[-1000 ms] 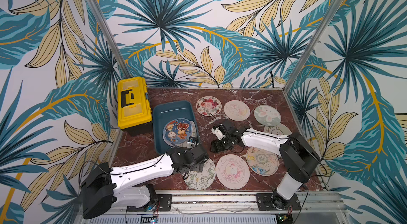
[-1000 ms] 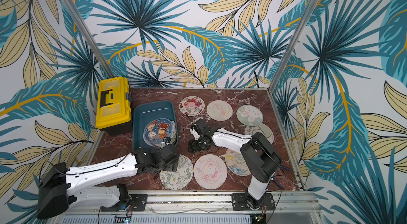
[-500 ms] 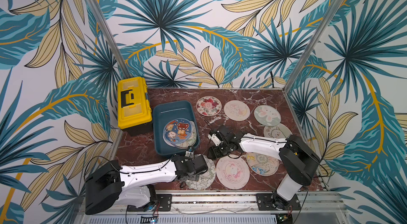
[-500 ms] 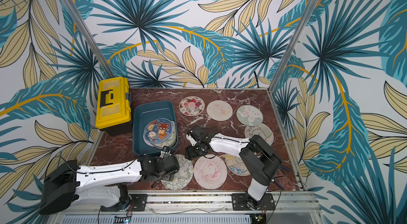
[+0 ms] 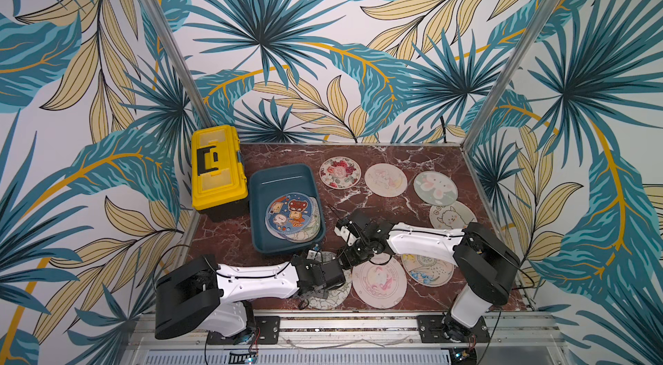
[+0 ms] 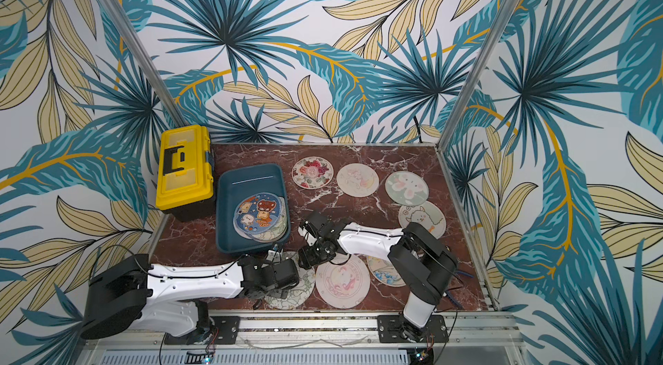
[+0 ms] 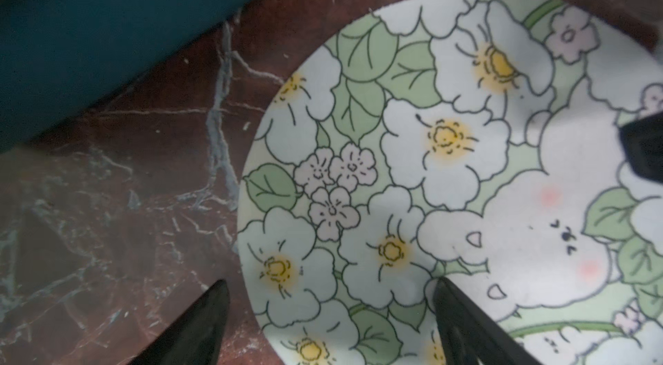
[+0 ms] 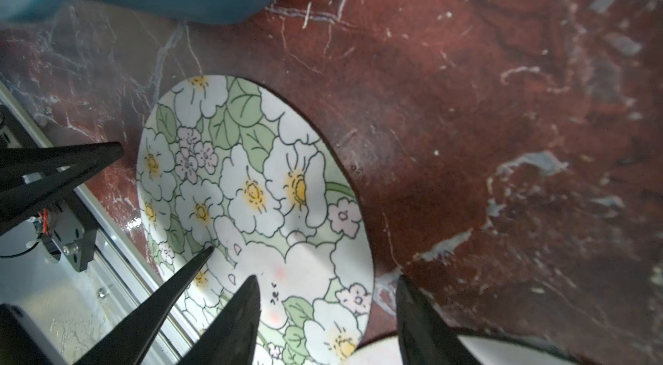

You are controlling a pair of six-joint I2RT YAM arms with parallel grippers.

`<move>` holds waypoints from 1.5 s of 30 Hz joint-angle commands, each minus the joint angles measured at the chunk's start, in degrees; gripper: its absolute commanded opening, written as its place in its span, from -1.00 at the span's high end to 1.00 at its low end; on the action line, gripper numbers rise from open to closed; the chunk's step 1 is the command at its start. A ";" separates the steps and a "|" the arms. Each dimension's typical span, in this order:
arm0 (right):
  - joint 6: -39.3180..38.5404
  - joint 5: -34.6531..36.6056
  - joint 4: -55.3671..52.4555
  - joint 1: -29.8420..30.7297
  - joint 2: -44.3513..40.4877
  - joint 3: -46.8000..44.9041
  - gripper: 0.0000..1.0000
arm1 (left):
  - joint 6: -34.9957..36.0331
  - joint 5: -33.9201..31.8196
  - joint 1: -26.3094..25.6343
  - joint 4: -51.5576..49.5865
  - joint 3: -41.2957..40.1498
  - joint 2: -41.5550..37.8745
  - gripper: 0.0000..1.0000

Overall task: Put the coasters into the storage box
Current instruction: Pick up the coaster from the center of the board.

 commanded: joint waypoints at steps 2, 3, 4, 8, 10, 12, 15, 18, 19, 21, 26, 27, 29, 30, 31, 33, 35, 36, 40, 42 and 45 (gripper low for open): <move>0.85 -1.74 -1.30 0.95 0.83 -0.46 -0.17 | -1.86 0.07 -0.07 3.83 -3.47 3.54 -0.79; 0.93 -2.16 -1.19 1.04 1.09 -0.33 -0.16 | -2.04 0.06 -0.09 3.93 -3.57 3.59 -0.79; 1.12 -2.59 -0.96 1.12 1.36 -0.18 -0.16 | -2.14 0.06 -0.13 4.04 -3.66 3.73 -0.79; 2.44 -0.76 -1.08 1.28 2.00 0.04 -0.15 | -2.39 0.06 -0.29 4.46 -3.83 4.00 -0.79; 2.95 2.74 -1.60 1.31 1.65 -0.23 -0.16 | -2.40 -0.01 -0.39 4.41 -3.92 4.04 -0.79; 3.32 4.79 -1.61 1.30 1.22 -0.54 -0.17 | -2.49 -0.03 -0.45 4.39 -4.01 3.99 -0.79; 3.59 7.54 -2.50 1.31 0.90 -0.52 -0.17 | -2.58 -0.20 -0.54 4.33 -3.97 3.77 -0.79; 2.79 10.23 -5.15 1.31 0.98 0.04 -0.18 | -3.24 -0.38 -0.67 4.36 -4.25 3.55 -0.79; 2.30 10.05 -5.71 1.31 1.33 0.26 -0.19 | -3.57 -0.37 -0.73 4.30 -4.36 3.51 -0.79; 1.93 7.15 -4.57 1.38 1.94 0.03 -0.18 | -3.98 -0.36 -0.75 4.39 -4.56 3.54 -0.79; 1.89 -1.68 -0.31 1.78 3.79 -0.77 -0.10 | -3.90 -0.34 -0.77 4.43 -4.27 3.87 -0.79; 1.73 -2.41 -0.04 2.05 4.01 -0.69 -0.09 | -3.81 -0.38 -0.78 4.31 -4.19 3.90 -0.79; 1.62 -3.35 0.62 2.32 4.33 -0.66 -0.08 | -4.01 -0.38 -0.87 4.35 -4.19 3.81 -0.79; 1.55 -3.86 0.93 2.44 4.46 -0.61 -0.06 | -4.07 -0.46 -0.92 4.33 -4.19 3.82 -0.79; 1.44 -4.07 1.02 2.51 4.59 -0.39 -0.03 | -4.24 -0.55 -0.85 4.34 -4.19 3.86 -0.79; 1.46 -4.16 1.23 2.63 4.88 -0.07 0.00 | -4.37 -0.64 -0.90 4.41 -4.19 3.94 -0.79; 1.43 -4.16 1.37 2.78 5.15 0.34 0.05 | -4.19 -0.68 -0.85 4.45 -4.02 4.27 -0.79; 1.38 -4.20 1.59 2.77 5.32 0.45 0.08 | -3.93 -0.73 -0.86 4.36 -3.93 4.44 -0.79; 1.51 -4.67 2.60 2.94 5.82 1.07 0.23 | -3.08 -0.47 -0.87 4.33 -3.32 5.64 -0.79; 1.53 -4.95 3.01 3.05 6.03 1.25 0.33 | -3.02 -0.38 -0.81 4.35 -3.01 6.16 -0.79; 1.82 -5.40 3.56 3.07 6.05 1.41 0.60 | -2.87 -0.33 -0.85 4.35 -2.43 6.42 -0.79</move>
